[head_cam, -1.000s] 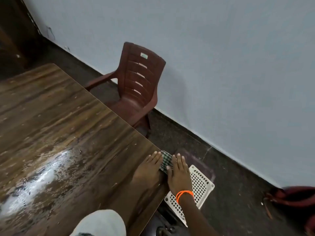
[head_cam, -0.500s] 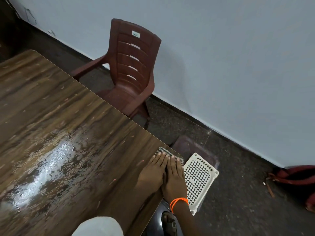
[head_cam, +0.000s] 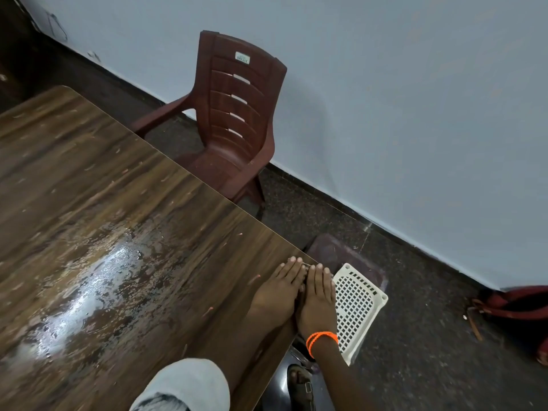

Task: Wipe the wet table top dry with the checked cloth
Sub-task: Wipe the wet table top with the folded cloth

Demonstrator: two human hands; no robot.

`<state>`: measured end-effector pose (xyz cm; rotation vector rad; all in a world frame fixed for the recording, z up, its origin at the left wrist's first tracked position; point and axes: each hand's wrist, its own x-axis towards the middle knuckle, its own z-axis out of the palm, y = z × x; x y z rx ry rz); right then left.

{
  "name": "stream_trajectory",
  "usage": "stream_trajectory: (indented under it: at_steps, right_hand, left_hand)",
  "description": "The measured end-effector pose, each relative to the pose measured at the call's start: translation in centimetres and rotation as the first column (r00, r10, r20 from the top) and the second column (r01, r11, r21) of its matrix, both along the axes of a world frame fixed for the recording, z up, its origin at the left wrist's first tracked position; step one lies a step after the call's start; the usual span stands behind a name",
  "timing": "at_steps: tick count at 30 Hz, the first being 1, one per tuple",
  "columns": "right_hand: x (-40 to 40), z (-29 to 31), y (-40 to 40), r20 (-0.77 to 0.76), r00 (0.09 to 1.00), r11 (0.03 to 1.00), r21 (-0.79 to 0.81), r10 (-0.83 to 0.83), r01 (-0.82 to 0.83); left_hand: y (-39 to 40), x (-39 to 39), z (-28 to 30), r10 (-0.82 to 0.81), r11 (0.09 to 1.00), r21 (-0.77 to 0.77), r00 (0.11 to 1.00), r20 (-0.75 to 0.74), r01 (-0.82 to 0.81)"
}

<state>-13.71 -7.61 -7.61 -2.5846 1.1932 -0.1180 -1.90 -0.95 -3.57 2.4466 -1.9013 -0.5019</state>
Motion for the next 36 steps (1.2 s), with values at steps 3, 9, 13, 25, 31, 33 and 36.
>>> stream_trajectory:
  at_steps: [3,9,13,25,31,33,36]
  right_hand:
    - [0.8,0.0,1.2,0.024,1.0,1.0,0.012,-0.014,0.013]
    - [1.6,0.2,4.9,0.091,0.993,0.995,0.052,0.075,-0.08]
    - [-1.1,0.1,7.4,0.068,0.987,0.985,0.083,0.144,-0.15]
    - [0.1,-0.3,2.8,0.051,0.998,0.995,0.09,0.049,-0.053]
    - [2.3,-0.2,6.0,0.122,0.984,0.986,0.087,0.132,-0.143]
    - [1.4,-0.3,7.4,0.127,0.976,0.978,0.091,0.177,-0.189]
    - [-1.0,-0.4,8.5,0.114,0.966,0.966,0.093,0.231,-0.242]
  left_hand:
    - [2.4,0.3,0.0,0.011,1.0,-0.011,0.999,-0.037,-0.012]
    - [5.1,1.2,-0.2,0.059,0.998,0.025,0.997,0.043,-0.06]
    - [8.0,-1.2,-0.3,0.08,0.997,0.016,0.997,-0.006,-0.08]
    - [3.0,-0.8,2.0,0.147,0.989,0.023,0.989,0.015,-0.147]
    - [6.0,1.4,-0.5,0.101,0.99,0.104,0.995,-0.006,-0.1]
    - [8.1,0.8,-1.0,0.097,0.99,0.101,0.995,-0.004,-0.097]
    - [10.1,-1.7,-0.4,0.161,0.983,0.096,0.985,-0.068,-0.154]
